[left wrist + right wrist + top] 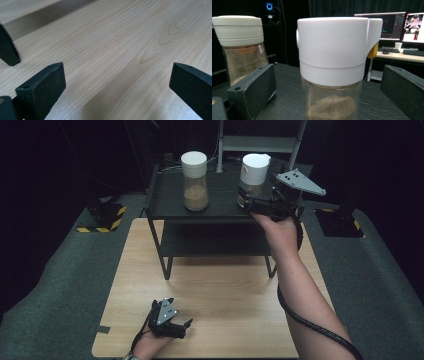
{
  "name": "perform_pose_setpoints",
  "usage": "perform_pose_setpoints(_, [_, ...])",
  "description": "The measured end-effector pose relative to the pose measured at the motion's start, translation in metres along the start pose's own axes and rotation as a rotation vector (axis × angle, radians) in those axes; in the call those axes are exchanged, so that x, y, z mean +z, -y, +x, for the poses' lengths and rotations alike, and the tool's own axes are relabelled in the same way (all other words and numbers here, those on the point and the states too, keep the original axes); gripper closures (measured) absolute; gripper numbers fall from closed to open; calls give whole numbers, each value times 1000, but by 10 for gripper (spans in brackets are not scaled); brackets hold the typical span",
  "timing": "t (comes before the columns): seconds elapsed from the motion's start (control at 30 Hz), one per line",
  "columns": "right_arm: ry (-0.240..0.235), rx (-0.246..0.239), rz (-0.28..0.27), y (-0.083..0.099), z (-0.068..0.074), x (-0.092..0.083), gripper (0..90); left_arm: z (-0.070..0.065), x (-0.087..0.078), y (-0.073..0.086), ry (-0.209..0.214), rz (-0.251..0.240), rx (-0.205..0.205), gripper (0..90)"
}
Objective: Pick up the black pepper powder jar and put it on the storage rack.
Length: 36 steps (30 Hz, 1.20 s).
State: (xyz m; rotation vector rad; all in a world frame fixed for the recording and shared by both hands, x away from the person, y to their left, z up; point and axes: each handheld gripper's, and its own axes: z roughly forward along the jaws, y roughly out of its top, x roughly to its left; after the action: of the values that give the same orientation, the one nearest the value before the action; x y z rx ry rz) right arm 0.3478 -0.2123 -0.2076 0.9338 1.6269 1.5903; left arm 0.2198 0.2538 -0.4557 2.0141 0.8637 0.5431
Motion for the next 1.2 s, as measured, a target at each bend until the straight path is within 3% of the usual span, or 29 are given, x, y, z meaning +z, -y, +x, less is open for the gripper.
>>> perform_pose_setpoints(0.6, [-18, -49, -11, 16, 0, -25, 0, -1, 0, -1, -3, 7, 12, 10])
perform_pose_setpoints(1.2, [-61, -101, -14, 55, -2, -64, 0, -3, 1, -3, -7, 19, 24, 10])
